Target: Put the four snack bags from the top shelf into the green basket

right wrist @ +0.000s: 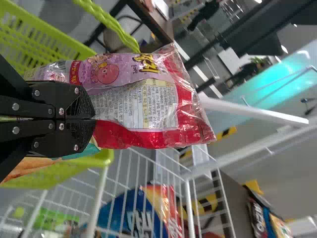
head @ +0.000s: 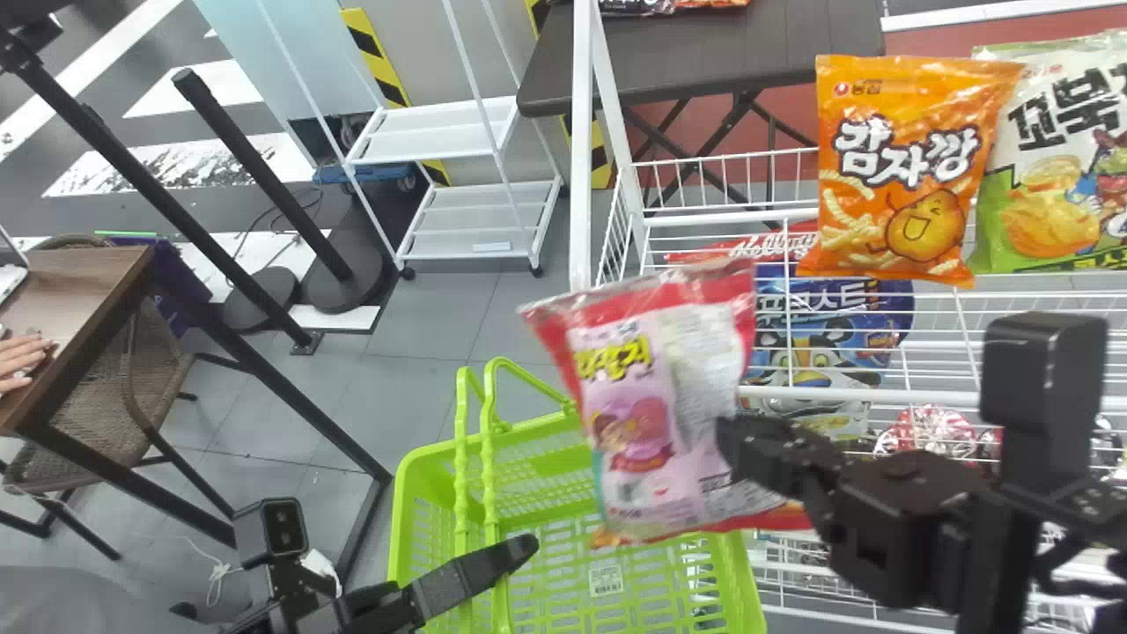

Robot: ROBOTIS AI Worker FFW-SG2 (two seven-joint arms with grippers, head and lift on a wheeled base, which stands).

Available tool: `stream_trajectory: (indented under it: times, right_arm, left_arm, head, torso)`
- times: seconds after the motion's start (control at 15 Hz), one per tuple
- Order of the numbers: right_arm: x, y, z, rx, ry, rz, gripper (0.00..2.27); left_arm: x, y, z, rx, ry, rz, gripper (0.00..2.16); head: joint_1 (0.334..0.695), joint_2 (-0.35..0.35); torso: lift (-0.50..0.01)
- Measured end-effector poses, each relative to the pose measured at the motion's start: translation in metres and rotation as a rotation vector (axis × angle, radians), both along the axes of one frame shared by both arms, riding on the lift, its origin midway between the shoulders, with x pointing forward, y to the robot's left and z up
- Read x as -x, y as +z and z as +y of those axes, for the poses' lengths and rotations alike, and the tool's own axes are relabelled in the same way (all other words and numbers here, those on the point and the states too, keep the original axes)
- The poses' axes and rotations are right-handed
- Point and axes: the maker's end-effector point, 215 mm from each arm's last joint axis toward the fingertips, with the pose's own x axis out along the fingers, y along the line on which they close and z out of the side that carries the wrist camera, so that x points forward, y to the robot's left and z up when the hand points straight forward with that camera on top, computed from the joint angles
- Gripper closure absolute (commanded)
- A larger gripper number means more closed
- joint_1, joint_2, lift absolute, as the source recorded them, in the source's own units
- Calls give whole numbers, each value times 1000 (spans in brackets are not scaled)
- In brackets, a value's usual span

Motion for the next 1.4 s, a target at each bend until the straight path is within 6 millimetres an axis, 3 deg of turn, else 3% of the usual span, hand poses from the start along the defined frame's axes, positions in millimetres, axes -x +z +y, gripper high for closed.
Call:
stream_trajectory:
  times: [0.13,0.33,0.67,0.8,0.87,1.0,1.2,1.4]
  right_arm:
    - [9,-9,23,10,49,15,2250]
    - [17,-50,50,69,100,64,2250]
    - [23,-100,82,189,167,100,2250]
    - [36,-121,92,266,229,135,2202]
    - [45,-131,94,309,271,163,1885]
    - [56,-139,100,360,331,183,12]
    - [51,-130,109,338,345,157,36]
    - [26,-97,88,247,265,121,43]
  left_arm:
    - [0,1,-3,3,-5,-2,2145]
    - [0,1,-3,4,-8,-1,2145]
    - [-1,2,-5,8,-14,1,2145]
    - [-1,2,-5,9,-17,0,2145]
    - [-1,2,-5,9,-17,0,2145]
    - [-1,2,-4,9,-16,0,2145]
    - [-1,2,-4,9,-18,0,2145]
    - [-1,2,-3,7,-16,1,2145]
  head:
    - [695,350]
    - [695,350]
    - [695,350]
    - [695,350]
    - [695,350]
    - [695,350]
    - [695,350]
    - [695,350]
  torso:
    - [0]
    - [0]
    - [0]
    - [0]
    - [0]
    - [0]
    - [0]
    - [0]
